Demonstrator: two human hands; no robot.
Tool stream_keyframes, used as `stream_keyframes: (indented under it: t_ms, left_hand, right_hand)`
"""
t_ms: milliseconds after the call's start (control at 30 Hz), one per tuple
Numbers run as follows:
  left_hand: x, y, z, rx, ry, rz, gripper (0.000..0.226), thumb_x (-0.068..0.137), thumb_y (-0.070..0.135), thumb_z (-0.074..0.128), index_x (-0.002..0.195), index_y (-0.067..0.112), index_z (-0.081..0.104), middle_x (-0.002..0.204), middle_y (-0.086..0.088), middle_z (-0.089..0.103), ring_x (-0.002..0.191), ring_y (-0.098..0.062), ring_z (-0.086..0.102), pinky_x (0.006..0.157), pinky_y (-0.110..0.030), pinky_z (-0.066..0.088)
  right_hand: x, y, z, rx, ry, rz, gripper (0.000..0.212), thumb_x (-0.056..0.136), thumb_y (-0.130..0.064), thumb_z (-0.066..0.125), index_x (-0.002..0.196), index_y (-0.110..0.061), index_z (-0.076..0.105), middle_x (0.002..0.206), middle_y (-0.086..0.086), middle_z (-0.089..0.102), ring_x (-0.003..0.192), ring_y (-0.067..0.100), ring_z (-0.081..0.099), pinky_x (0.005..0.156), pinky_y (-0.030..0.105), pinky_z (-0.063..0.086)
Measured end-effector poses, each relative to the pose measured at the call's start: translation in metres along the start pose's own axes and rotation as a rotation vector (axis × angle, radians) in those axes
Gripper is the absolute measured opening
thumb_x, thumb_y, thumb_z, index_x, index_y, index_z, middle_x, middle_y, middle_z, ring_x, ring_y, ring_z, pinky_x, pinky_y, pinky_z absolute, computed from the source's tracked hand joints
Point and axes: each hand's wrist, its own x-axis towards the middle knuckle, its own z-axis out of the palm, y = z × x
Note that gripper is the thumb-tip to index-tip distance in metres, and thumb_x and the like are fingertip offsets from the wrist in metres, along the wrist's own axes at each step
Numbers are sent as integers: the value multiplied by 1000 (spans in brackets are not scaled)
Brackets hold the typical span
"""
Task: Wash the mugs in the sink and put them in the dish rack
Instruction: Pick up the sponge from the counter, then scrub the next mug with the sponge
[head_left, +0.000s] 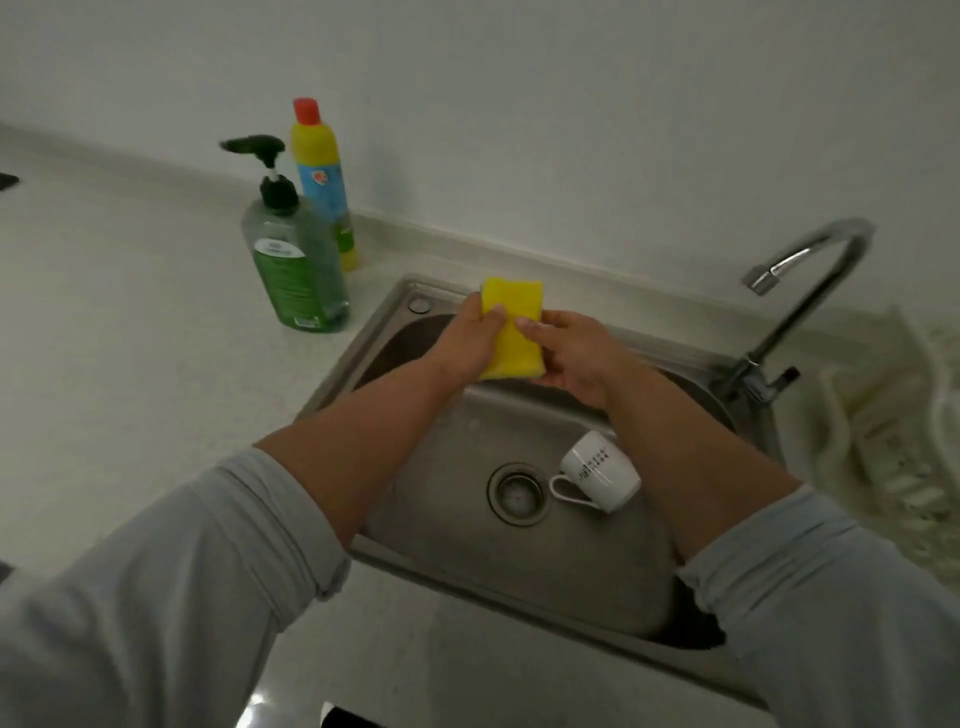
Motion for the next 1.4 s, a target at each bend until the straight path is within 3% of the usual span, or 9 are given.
stream_keyframes:
  t_ms: [200, 367, 500, 600, 767, 900, 1100, 1267, 1400]
  left_hand:
    - [-2, -30, 89, 6, -136, -84, 40, 101, 28, 35, 134, 6, 40, 131, -15, 49, 109, -24, 51, 94, -37, 42]
    - [9, -63, 132, 36, -317, -230, 38, 97, 20, 48, 132, 7, 42, 131, -17, 51, 116, -33, 53, 92, -48, 49]
    - [23, -89, 155, 3, -415, -335, 45, 94, 5, 53, 136, 4, 38, 133, -20, 49, 115, -34, 54, 86, -42, 51]
    - [35, -114, 168, 80, -396, -414, 48, 93, 12, 56, 137, 6, 39, 131, -18, 50, 109, -29, 55, 76, -35, 49]
    - [58, -160, 179, 408, -329, -455, 41, 92, 14, 54, 130, -1, 49, 130, -20, 54, 116, -33, 54, 94, -37, 44]
    - [67, -192, 183, 591, -362, -538, 45, 93, 11, 50, 134, -5, 40, 139, -24, 43, 126, -35, 44, 101, -37, 37]
    - [75, -230, 188, 528, -493, -616, 35, 89, 15, 57, 120, -3, 57, 121, -24, 59, 114, -37, 55, 97, -45, 46]
    - [66, -232, 183, 375, -549, -747, 5, 88, 0, 55, 91, 2, 58, 89, -15, 61, 75, -19, 56, 64, -28, 46]
    - [56, -223, 164, 196, -577, -762, 15, 96, 13, 50, 83, 10, 57, 73, -6, 53, 63, -12, 51, 58, -22, 41]
  right_hand:
    - [-3, 59, -71, -5, 239, 125, 42, 86, -14, 66, 124, -1, 53, 121, 20, 61, 105, 31, 62, 93, 46, 50]
    - [-2, 97, -109, -88, 384, 212, 48, 91, -20, 60, 133, -4, 44, 123, 13, 55, 112, 30, 56, 89, 42, 50]
    - [8, 127, -126, -174, 492, 258, 44, 93, -27, 55, 130, -4, 47, 128, 16, 54, 112, 32, 55, 96, 49, 46]
    - [18, 146, -136, -203, 577, 294, 42, 94, -26, 53, 128, 0, 49, 128, 20, 54, 114, 34, 54, 97, 44, 44]
    - [34, 177, -147, -174, 665, 348, 45, 98, -25, 44, 135, 0, 40, 136, 21, 47, 122, 35, 47, 98, 40, 38]
    - [46, 190, -150, -190, 651, 378, 47, 100, -28, 40, 139, -3, 34, 139, 20, 43, 125, 35, 43, 100, 38, 36]
    - [55, 207, -150, -251, 623, 459, 45, 100, -32, 39, 133, -1, 38, 133, 22, 46, 121, 36, 46, 98, 40, 39]
    - [57, 211, -149, -323, 584, 471, 43, 100, -31, 38, 129, 0, 39, 130, 24, 48, 119, 37, 47, 93, 37, 39]
    - [53, 221, -154, -314, 573, 520, 46, 100, -30, 38, 133, 2, 37, 135, 24, 45, 122, 37, 45, 96, 36, 38]
